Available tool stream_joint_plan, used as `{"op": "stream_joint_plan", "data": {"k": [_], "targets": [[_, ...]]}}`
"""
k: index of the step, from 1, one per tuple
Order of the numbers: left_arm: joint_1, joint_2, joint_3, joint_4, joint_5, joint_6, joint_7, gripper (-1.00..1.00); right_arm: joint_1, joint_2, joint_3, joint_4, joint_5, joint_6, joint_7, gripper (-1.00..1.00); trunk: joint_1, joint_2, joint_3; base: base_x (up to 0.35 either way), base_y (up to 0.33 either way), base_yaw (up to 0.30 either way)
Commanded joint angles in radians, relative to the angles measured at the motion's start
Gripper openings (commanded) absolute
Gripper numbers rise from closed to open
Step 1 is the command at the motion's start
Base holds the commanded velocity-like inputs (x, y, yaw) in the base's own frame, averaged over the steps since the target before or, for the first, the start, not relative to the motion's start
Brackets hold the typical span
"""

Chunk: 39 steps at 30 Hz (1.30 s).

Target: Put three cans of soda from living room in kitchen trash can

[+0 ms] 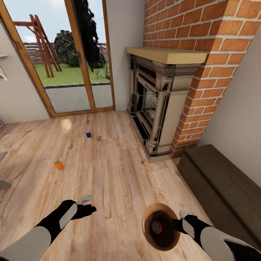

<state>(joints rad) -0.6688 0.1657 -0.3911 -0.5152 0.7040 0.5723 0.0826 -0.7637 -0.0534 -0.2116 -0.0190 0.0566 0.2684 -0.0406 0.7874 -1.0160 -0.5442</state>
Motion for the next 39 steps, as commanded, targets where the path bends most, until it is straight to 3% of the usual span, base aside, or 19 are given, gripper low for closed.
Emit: {"op": "stream_joint_plan", "data": {"k": [1, 10, 39], "targets": [[0.000, 0.000, -0.001, 0.000, 0.000, 0.000, 0.000, 1.00, 0.000, 0.001, -0.008, 0.000, -0.005, 0.000, 0.007, -1.00, 0.000, 0.000, 0.000, 0.000, 0.000, 0.000], [0.000, 0.001, -0.024, 0.002, 0.000, -0.022, -0.001, 1.00, 0.000, 0.006, -0.007, -0.006, -0.007, -0.001, 0.007, -1.00, 0.000, 0.000, 0.000, 0.070, 0.051, 0.000], [0.000, 0.000, -0.052, 0.003, -0.001, -0.052, 0.000, 1.00, 0.000, 0.013, -0.003, -0.003, -0.007, 0.001, 0.005, -1.00, 0.000, 0.000, -0.022, 0.274, 0.220, 0.095]]}}
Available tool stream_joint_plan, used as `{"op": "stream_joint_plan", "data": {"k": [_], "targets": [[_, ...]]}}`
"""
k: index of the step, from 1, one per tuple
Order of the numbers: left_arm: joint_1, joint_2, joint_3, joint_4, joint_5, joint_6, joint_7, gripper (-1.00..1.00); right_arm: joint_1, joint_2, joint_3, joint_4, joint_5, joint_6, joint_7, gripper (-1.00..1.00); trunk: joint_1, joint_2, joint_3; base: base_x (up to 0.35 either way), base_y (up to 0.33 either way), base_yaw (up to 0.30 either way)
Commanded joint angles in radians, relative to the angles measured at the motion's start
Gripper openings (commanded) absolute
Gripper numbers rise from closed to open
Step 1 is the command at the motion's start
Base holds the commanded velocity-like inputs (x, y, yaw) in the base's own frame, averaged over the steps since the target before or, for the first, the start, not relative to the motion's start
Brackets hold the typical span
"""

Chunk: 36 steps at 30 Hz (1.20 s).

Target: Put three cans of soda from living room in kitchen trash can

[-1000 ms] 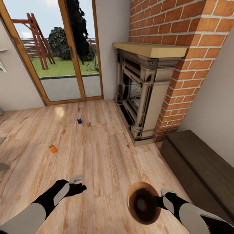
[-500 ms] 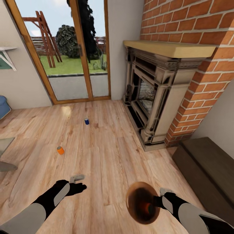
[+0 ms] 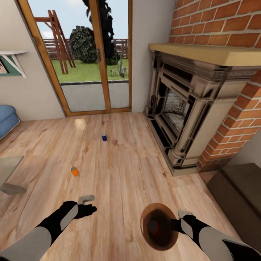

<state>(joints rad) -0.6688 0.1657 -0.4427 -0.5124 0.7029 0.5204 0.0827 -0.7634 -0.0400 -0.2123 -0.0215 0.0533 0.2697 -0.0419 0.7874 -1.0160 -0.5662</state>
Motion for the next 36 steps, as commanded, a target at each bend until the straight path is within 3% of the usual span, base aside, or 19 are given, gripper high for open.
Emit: {"op": "stream_joint_plan", "data": {"k": [1, 9, 20, 31, 36], "targets": [[0.000, 0.000, -0.003, 0.000, 0.000, 0.000, 0.000, 1.00, 0.000, 0.000, -0.003, -0.001, -0.004, -0.001, 0.007, -1.00, 0.000, 0.000, 0.000, 0.321, 0.155, 0.003], [0.000, 0.000, -0.016, 0.000, 0.001, -0.002, 0.000, 1.00, 0.000, 0.001, -0.002, 0.000, -0.004, -0.001, 0.007, -1.00, 0.000, 0.000, -0.003, 0.333, 0.125, 0.078], [0.000, 0.000, -0.017, 0.000, 0.001, -0.002, 0.000, 1.00, 0.000, 0.010, -0.002, 0.003, -0.004, -0.001, 0.006, -1.00, 0.000, 0.000, -0.008, 0.340, 0.101, 0.220], [0.000, 0.000, -0.017, 0.004, 0.001, -0.002, 0.000, 1.00, 0.000, 0.017, -0.002, 0.003, -0.004, -0.001, 0.005, -1.00, 0.000, 0.000, 0.003, 0.341, 0.096, 0.180], [0.000, -0.001, -0.017, 0.036, 0.001, -0.032, 0.000, 1.00, 0.000, 0.017, -0.002, 0.003, -0.004, -0.001, 0.006, -1.00, 0.000, 0.000, 0.008, 0.344, 0.019, 0.074]]}}
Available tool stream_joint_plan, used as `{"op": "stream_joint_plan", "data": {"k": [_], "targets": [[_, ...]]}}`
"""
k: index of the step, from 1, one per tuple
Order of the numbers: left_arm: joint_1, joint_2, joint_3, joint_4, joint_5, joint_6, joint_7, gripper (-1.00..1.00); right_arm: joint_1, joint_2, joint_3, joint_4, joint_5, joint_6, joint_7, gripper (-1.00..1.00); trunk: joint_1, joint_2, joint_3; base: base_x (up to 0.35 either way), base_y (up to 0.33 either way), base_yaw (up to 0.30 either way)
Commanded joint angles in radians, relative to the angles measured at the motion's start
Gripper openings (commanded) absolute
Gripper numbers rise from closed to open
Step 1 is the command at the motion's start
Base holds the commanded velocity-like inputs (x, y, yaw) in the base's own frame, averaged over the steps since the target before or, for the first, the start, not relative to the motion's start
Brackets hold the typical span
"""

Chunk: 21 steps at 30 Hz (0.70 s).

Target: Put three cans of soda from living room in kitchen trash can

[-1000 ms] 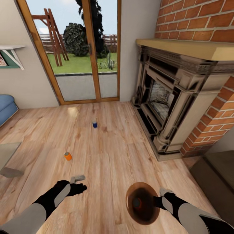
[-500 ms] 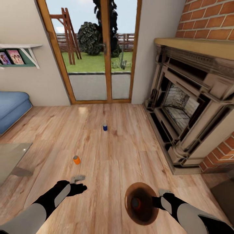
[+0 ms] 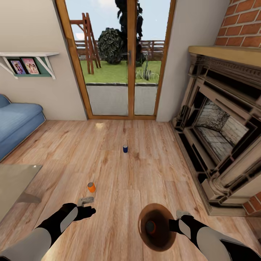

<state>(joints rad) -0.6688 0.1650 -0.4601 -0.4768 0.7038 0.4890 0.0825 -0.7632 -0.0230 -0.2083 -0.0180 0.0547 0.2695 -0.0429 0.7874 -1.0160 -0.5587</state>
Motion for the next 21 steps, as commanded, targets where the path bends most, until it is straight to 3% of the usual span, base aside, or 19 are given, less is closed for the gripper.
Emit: {"op": "stream_joint_plan", "data": {"k": [1, 21], "targets": [[0.000, 0.000, 0.000, 0.004, 0.000, -0.003, 0.000, 1.00, 0.000, 0.000, -0.006, 0.000, -0.005, 0.000, 0.007, -1.00, 0.000, 0.000, 0.000, 0.345, 0.007, 0.029], [0.000, 0.001, 0.000, 0.020, 0.000, -0.013, -0.001, 1.00, -0.001, 0.003, -0.006, 0.000, -0.006, -0.001, 0.008, -1.00, 0.000, 0.000, 0.009, 0.346, 0.026, 0.004]]}}
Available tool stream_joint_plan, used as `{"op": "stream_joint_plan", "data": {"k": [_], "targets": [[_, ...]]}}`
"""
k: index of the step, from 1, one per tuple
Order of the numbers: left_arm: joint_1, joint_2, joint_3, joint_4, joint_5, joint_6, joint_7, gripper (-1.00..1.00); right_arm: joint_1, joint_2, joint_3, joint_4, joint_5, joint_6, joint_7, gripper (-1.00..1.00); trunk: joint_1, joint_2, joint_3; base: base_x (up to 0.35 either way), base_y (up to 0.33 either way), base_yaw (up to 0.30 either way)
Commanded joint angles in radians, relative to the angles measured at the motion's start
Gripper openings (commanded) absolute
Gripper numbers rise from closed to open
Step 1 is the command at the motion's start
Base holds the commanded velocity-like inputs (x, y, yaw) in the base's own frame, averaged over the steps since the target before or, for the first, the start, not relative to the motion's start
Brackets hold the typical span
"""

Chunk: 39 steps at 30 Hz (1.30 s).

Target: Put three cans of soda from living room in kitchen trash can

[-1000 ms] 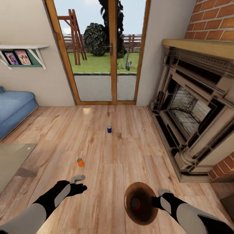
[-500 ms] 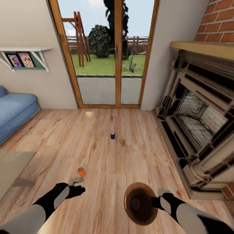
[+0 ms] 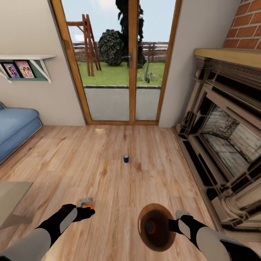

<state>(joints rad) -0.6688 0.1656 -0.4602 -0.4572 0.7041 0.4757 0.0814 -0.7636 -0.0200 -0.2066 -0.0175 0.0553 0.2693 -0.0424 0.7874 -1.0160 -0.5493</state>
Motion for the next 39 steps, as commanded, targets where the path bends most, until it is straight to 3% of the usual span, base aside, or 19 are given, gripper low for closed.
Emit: {"op": "stream_joint_plan", "data": {"k": [1, 39], "targets": [[0.000, 0.000, 0.000, 0.000, 0.000, 0.000, 0.000, 1.00, 0.000, 0.000, -0.008, -0.001, -0.006, -0.001, 0.007, -1.00, 0.000, 0.000, 0.000, 0.345, 0.126, 0.000], [0.000, -0.002, -0.013, 0.000, 0.000, -0.001, 0.001, 1.00, 0.000, 0.003, -0.001, 0.001, -0.006, 0.000, 0.007, -1.00, 0.000, 0.000, 0.000, 0.320, 0.207, 0.000]]}}
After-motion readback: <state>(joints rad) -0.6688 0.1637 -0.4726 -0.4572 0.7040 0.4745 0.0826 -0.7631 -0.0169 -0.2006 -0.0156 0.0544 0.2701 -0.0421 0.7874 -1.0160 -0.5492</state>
